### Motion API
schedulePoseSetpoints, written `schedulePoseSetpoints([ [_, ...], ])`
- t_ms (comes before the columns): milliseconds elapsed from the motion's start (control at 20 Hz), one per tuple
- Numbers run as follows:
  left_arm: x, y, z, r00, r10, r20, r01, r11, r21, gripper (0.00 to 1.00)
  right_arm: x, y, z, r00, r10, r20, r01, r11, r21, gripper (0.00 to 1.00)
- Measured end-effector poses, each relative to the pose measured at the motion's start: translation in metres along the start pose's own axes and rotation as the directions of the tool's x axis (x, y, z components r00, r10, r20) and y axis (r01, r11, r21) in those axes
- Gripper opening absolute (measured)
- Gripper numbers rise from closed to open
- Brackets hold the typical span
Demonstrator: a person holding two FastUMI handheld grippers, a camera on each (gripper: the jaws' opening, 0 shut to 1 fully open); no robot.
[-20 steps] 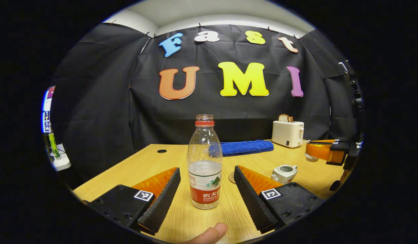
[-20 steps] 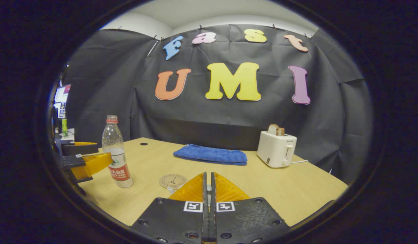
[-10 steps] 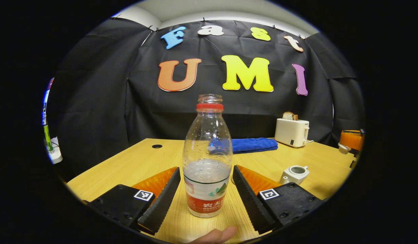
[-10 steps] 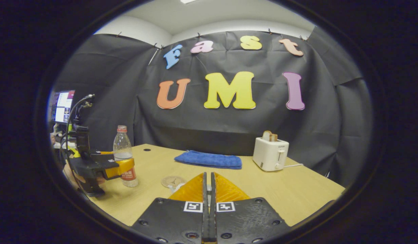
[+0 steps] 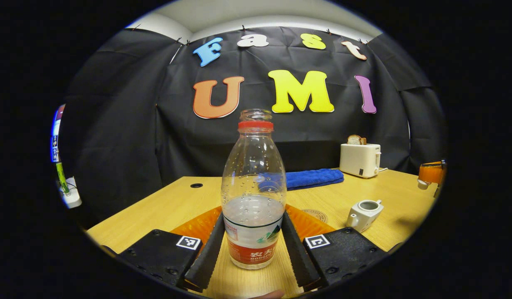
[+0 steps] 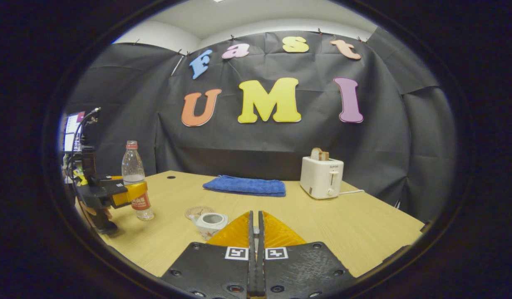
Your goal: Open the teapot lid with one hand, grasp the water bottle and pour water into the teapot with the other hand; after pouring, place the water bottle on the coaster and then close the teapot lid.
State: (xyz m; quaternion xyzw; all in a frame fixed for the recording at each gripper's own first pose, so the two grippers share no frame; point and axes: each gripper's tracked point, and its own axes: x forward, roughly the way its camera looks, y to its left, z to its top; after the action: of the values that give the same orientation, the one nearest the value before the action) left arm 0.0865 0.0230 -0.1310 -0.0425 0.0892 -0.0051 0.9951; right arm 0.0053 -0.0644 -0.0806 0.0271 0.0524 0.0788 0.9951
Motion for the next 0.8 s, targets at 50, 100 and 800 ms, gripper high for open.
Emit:
schedulePoseSetpoints([
  [50,-0.001,-0.001,0.003,1.000,0.003,-0.002,-0.003,1.000,0.013,0.76,-0.001,-0.003,-0.002,1.000,-0.006,0.000,0.006,1.000,-0.003,0.00],
  [100,0.000,-0.003,0.002,1.000,0.006,-0.012,-0.005,1.000,0.027,0.75,-0.002,-0.005,-0.003,1.000,-0.008,-0.002,0.008,1.000,-0.003,0.00],
  [800,-0.006,-0.039,-0.009,0.990,0.043,-0.134,0.048,0.791,0.610,0.75,-0.012,-0.022,-0.007,0.999,-0.047,0.016,0.047,0.998,-0.029,0.00],
])
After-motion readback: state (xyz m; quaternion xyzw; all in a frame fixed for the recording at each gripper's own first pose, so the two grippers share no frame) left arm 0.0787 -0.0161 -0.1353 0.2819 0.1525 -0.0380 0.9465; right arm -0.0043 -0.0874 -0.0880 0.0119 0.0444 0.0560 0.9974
